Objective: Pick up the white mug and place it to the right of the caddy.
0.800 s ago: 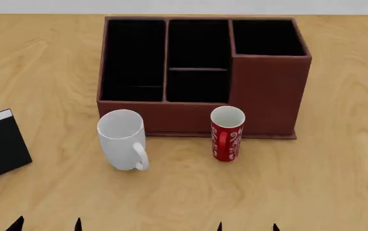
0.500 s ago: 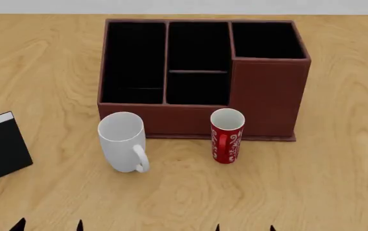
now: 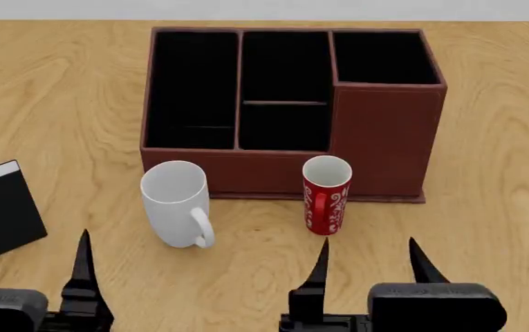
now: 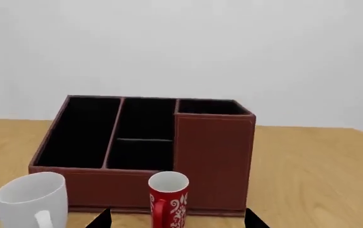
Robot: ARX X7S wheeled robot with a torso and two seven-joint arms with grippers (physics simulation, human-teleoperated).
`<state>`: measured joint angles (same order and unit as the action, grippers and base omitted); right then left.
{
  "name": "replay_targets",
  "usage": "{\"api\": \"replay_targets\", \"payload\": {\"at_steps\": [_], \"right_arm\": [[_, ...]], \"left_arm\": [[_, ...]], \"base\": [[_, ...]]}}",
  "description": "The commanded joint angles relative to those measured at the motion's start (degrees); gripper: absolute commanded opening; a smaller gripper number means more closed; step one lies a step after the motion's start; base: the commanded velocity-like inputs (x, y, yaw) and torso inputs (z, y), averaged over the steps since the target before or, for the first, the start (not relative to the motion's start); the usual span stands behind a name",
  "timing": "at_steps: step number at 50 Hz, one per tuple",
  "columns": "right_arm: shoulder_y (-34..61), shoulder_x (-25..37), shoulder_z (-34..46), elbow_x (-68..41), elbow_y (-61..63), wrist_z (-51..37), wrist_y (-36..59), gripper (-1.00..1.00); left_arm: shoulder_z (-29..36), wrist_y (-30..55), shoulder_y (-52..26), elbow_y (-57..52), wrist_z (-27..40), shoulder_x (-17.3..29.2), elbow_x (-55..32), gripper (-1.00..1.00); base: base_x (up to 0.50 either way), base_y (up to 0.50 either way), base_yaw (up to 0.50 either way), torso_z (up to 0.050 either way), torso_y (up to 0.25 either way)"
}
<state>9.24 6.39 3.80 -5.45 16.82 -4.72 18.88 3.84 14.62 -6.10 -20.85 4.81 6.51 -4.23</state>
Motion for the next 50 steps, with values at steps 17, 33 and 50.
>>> {"api": "replay_targets", "payload": {"at_steps": [17,33,50], "right_arm": [[21.7,6.0,-6.2,-6.6,27.8,-2.0,32.0,1.0],[21.9,6.0,-8.5,-7.9,27.9,-2.3,31.4,1.0],[22.0,6.5,-7.9,-8.3,28.2,-2.7,31.5,1.0]], "left_arm": [[-1.8,24.5,-17.4,-22.8,2.0,4.9,-2.1,1.0],[-2.1,23.7,-19.0,-22.6,3.0,4.7,-2.6,1.0],[-1.4,19.2,-17.1,-23.4,2.6,6.0,-2.7,1.0]], "base": [[0.0,0.0,0.0,0.0,0.0],[0.0,0.0,0.0,0.0,0.0],[0.0,0.0,0.0,0.0,0.0]]}}
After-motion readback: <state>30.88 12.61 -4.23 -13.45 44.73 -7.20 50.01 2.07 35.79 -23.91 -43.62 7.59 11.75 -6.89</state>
